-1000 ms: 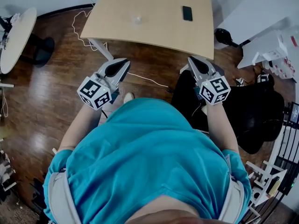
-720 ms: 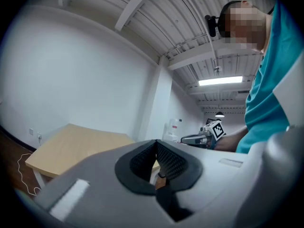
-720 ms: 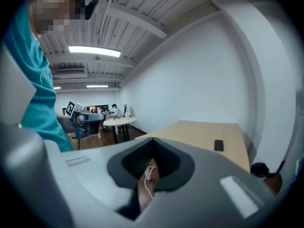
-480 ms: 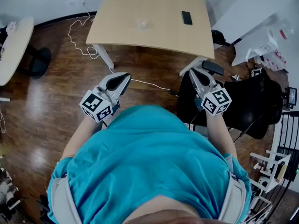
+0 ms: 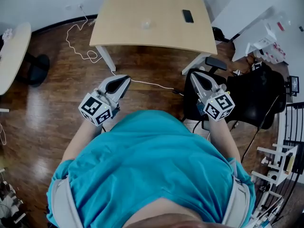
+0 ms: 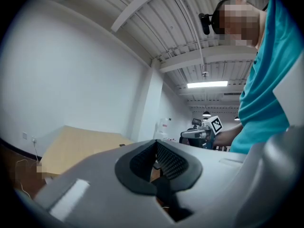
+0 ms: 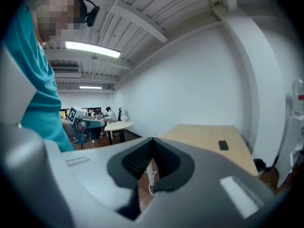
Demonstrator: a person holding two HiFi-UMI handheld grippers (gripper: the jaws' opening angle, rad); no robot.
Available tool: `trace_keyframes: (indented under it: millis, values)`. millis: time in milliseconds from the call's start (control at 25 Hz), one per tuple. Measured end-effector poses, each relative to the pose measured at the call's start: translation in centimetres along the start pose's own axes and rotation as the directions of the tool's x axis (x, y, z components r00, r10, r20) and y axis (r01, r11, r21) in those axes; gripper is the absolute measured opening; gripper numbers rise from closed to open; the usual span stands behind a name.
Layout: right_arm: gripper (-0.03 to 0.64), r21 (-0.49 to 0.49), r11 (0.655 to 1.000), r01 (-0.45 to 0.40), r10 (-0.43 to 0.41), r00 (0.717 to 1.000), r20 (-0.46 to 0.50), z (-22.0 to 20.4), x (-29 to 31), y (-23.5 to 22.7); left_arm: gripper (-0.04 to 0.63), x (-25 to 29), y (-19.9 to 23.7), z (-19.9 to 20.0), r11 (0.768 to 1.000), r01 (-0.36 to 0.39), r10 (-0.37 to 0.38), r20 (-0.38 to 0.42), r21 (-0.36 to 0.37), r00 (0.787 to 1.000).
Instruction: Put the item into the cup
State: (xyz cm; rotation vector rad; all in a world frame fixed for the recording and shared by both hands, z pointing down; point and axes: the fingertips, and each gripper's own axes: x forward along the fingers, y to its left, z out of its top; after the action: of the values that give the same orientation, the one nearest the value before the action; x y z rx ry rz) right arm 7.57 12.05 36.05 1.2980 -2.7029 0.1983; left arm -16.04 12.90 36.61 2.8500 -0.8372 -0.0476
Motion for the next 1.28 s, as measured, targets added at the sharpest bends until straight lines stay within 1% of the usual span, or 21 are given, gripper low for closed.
trace_keyframes:
  millis: [120,160,240,320,400,480,800,1080,1280]
  values:
    - [0.003,0.030,0.999,-0.027,0.027,0.999,0.030,-0.4,-2.2,-0.8,0.005,1.1,-1.9,-0.1,0.999,-0.031,0.030,0.019,0.017,0.999]
    - [0.003,0.054,0.998,-0.039,0.037,0.999,0.039,-0.8,-3.0,-1.0,0.005,1.5,-2.5,-0.3,0.999,-0.046,0.046,0.027,0.009,0.999]
    - [0.003,0.089,0.994,-0.064,0.060,0.997,0.051,-1.5,-4.6,-1.1,0.005,2.2,-3.9,-0.8,0.997,-0.067,0.068,0.044,-0.030,0.997]
    - [0.002,0.091,0.992,-0.083,0.079,0.996,0.052,-2.0,-5.8,-1.3,0.005,3.0,-5.0,-1.2,0.995,-0.071,0.074,0.052,-0.068,0.996]
    - [0.002,0.092,0.992,-0.087,0.083,0.995,0.047,-2.6,-6.7,-2.0,0.005,3.8,-6.0,-1.5,0.994,-0.072,0.076,0.052,-0.079,0.996]
    - [0.002,0.095,0.992,-0.086,0.082,0.996,0.047,-3.0,-7.3,-2.6,0.005,4.2,-6.8,-1.4,0.995,-0.071,0.075,0.055,-0.072,0.996]
    - [0.002,0.057,0.993,-0.103,0.099,0.992,0.072,-2.3,-7.4,-2.2,0.005,3.6,-6.7,-0.2,0.994,-0.097,0.101,0.067,-0.056,0.993]
    - [0.002,0.060,0.994,-0.094,0.090,0.993,0.070,-2.5,-7.2,-2.4,0.005,3.7,-6.3,-0.1,0.994,-0.093,0.097,0.063,-0.057,0.993]
    - [0.002,0.043,0.995,-0.092,0.089,0.993,0.071,-2.2,-7.2,-2.4,0.005,3.7,-6.3,-0.1,0.995,-0.085,0.088,0.060,-0.049,0.994]
